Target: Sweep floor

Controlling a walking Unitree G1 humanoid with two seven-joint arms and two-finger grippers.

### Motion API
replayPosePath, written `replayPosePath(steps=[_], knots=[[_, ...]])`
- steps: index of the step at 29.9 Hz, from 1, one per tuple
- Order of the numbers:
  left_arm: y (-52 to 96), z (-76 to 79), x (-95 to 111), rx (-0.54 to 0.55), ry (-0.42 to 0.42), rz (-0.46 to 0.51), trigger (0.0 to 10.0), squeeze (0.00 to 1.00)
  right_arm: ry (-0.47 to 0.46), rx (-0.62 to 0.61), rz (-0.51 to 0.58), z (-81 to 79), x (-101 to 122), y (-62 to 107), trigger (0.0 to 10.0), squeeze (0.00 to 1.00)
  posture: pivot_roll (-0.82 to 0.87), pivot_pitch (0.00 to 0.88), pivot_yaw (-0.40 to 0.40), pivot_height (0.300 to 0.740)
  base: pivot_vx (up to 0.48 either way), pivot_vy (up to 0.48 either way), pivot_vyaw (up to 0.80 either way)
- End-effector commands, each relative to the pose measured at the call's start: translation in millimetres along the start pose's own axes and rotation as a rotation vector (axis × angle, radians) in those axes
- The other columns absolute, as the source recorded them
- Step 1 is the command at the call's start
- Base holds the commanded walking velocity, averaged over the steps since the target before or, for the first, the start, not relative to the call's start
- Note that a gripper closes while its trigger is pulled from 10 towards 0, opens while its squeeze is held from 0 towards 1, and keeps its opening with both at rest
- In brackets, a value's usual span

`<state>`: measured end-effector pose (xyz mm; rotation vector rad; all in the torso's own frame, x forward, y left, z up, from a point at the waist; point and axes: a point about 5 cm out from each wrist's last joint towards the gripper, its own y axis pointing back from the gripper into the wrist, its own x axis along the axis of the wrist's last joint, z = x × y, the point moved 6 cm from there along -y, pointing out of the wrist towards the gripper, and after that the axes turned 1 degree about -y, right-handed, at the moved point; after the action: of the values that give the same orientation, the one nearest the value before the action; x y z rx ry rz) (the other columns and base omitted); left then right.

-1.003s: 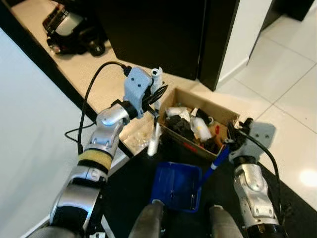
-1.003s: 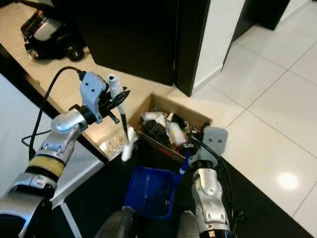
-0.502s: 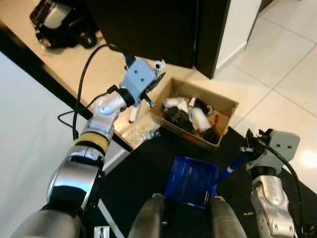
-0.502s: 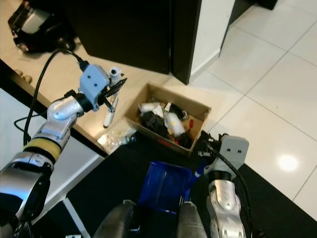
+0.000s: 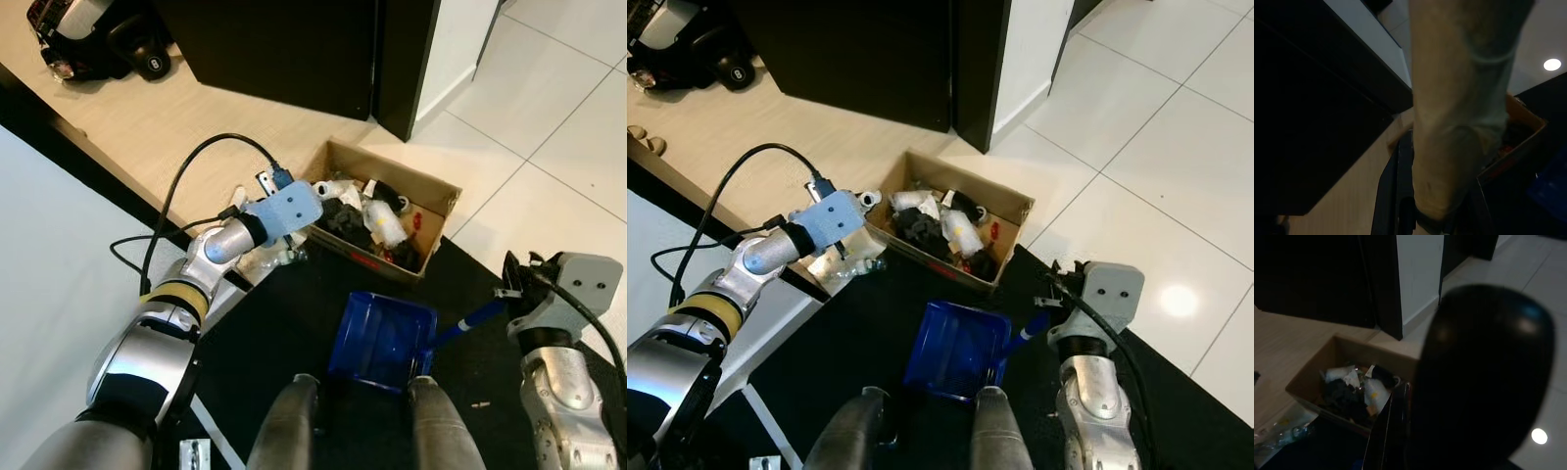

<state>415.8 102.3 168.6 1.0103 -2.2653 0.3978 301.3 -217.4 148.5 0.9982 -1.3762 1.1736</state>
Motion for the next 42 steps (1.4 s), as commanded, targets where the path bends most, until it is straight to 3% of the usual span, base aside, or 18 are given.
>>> replayPosePath(steps=[1,8,10,14,17,18,19,22,26,31,35,37,40,42], knots=[[13.2,-2.0,-14.9,0.008,-0.051,-0.048,10.0,0.18,0.010,-0.010,0.003,5.8,6.9,3.5,10.0,0.00,-0.14,0.477,0.088,0.740,0.000,0.000,0.00],[17.2,-15.8,-24.0,0.075,-0.057,-0.102,10.0,0.17,0.021,-0.008,0.008,10.6,17.4,6.2,10.0,0.00,-0.16,0.510,0.076,0.740,0.000,0.000,0.00],[22.2,-28.3,-32.7,0.149,0.008,-0.145,10.0,0.17,0.029,-0.009,0.005,13.8,21.4,8.3,10.0,0.00,-0.16,0.523,0.069,0.740,0.000,0.000,0.00],[26.9,-34.8,-38.8,0.194,0.054,-0.169,10.0,0.17,0.030,-0.009,0.002,15.2,22.9,9.0,10.0,0.00,-0.16,0.529,0.065,0.740,0.000,0.000,0.00],[34.7,-41.0,-49.6,0.254,0.137,-0.210,10.0,0.17,0.032,-0.009,0.001,15.8,23.9,9.0,10.0,0.00,-0.16,0.531,0.064,0.740,0.000,0.000,0.00],[41.1,-42.0,-59.2,0.287,0.224,-0.242,10.0,0.16,0.033,-0.007,0.000,15.9,25.0,8.0,10.0,0.00,-0.16,0.530,0.062,0.740,0.000,0.000,0.00],[41.1,-42.0,-59.2,0.287,0.224,-0.242,10.0,0.16,0.033,-0.007,0.000,15.9,25.0,8.0,10.0,0.00,-0.16,0.530,0.062,0.740,0.000,0.000,0.00],[57.0,-38.1,-79.8,0.318,0.438,-0.296,10.0,0.15,0.032,-0.004,0.004,15.8,28.9,3.8,10.0,0.00,-0.15,0.522,0.063,0.740,0.000,0.000,0.00],[66.5,-38.9,-86.8,0.306,0.502,-0.308,10.0,0.15,0.029,-0.003,0.008,15.8,31.1,0.5,10.0,0.00,-0.14,0.514,0.064,0.740,0.000,0.000,0.00],[66.8,-40.4,-83.5,0.262,0.585,-0.267,10.0,0.15,0.022,-0.003,0.009,15.7,30.8,-2.6,10.0,0.00,-0.13,0.504,0.064,0.740,0.000,0.000,0.00],[57.7,-38.1,-68.9,0.173,0.646,-0.178,10.0,0.16,0.017,-0.001,0.014,14.7,31.7,-6.0,10.0,0.00,-0.12,0.492,0.066,0.740,0.000,0.000,0.00],[47.6,-30.6,-52.4,0.073,0.687,-0.087,10.0,0.16,0.015,0.000,0.013,14.5,30.7,-8.8,10.0,0.00,-0.10,0.480,0.067,0.740,0.000,0.000,0.00],[41.4,-26.0,-41.5,0.017,0.699,-0.033,10.0,0.16,0.012,0.000,0.012,14.4,29.8,-10.4,10.0,0.00,-0.10,0.473,0.068,0.740,0.000,0.000,0.00],[31.7,-17.6,-21.4,-0.077,0.714,0.065,10.0,0.16,0.006,-0.001,0.008,13.5,27.0,-13.3,10.0,0.00,-0.08,0.460,0.074,0.740,0.000,0.000,0.00]])
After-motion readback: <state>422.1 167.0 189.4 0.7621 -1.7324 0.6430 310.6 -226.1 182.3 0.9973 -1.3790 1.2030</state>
